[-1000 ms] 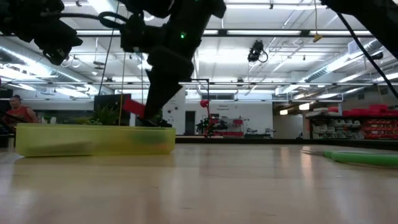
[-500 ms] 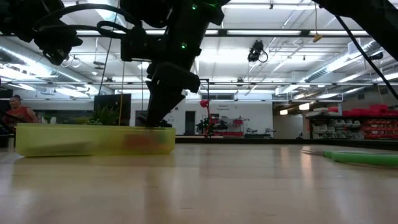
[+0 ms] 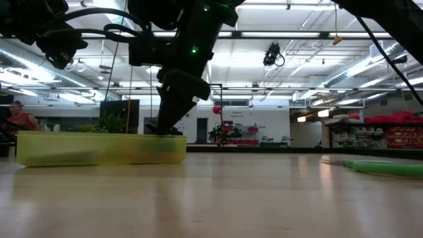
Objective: Pack school essentials
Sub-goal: Put the green scissors into the yellow supply box
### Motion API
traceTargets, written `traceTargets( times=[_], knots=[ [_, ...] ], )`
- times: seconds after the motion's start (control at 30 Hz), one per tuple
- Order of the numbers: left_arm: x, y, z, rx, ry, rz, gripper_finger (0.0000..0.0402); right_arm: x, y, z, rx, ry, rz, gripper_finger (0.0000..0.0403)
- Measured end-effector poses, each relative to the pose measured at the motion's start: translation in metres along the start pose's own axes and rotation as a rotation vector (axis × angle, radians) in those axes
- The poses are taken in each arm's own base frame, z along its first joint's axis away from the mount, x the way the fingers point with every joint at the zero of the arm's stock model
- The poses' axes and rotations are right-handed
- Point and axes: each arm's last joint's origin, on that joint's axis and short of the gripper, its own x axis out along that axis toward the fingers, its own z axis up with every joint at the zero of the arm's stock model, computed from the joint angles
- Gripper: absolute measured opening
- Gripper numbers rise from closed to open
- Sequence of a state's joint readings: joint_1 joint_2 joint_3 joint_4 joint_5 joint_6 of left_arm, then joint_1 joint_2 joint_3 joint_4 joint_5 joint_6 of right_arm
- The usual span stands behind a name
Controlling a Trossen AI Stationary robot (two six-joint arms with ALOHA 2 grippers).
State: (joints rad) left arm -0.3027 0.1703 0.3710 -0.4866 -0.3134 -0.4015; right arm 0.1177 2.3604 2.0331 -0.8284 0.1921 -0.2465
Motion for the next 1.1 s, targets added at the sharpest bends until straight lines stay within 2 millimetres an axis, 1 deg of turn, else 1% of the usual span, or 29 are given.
traceTargets(
  times=[0.13,0.27,0.47,0.53,0.63,0.77,0.93,1.1],
  knots=[
    [0.0,0.0,0.0,0.0,0.0,0.0,0.0107,-0.004,-0.002,0.0,0.031,-0.001,-0.021,0.0074],
    [0.0,0.0,0.0,0.001,0.0,0.0,0.0107,-0.024,-0.006,0.003,0.098,-0.03,-0.028,0.0075],
    [0.0,0.0,0.0,0.012,-0.001,0.0,0.0107,-0.055,-0.007,-0.001,0.199,-0.026,-0.019,0.0075],
    [0.0,0.0,0.0,0.013,-0.001,0.0,0.0107,-0.066,-0.005,-0.003,0.231,-0.037,-0.017,0.0075],
    [0.0,0.0,0.0,0.016,-0.001,0.0,0.0107,-0.073,0.002,-0.009,0.27,-0.032,-0.009,0.0081],
    [0.0,0.0,0.0,0.022,-0.003,-0.001,0.0107,-0.074,0.014,-0.024,0.375,0.014,0.005,0.0112],
    [0.0,-0.001,0.004,0.079,-0.045,0.001,0.0107,-0.072,0.025,-0.054,0.627,0.101,-0.005,0.0166],
    [0.012,0.0,-0.005,0.137,-0.126,0.022,0.0107,-0.074,0.034,-0.085,0.82,0.174,-0.032,0.0202]
  ],
)
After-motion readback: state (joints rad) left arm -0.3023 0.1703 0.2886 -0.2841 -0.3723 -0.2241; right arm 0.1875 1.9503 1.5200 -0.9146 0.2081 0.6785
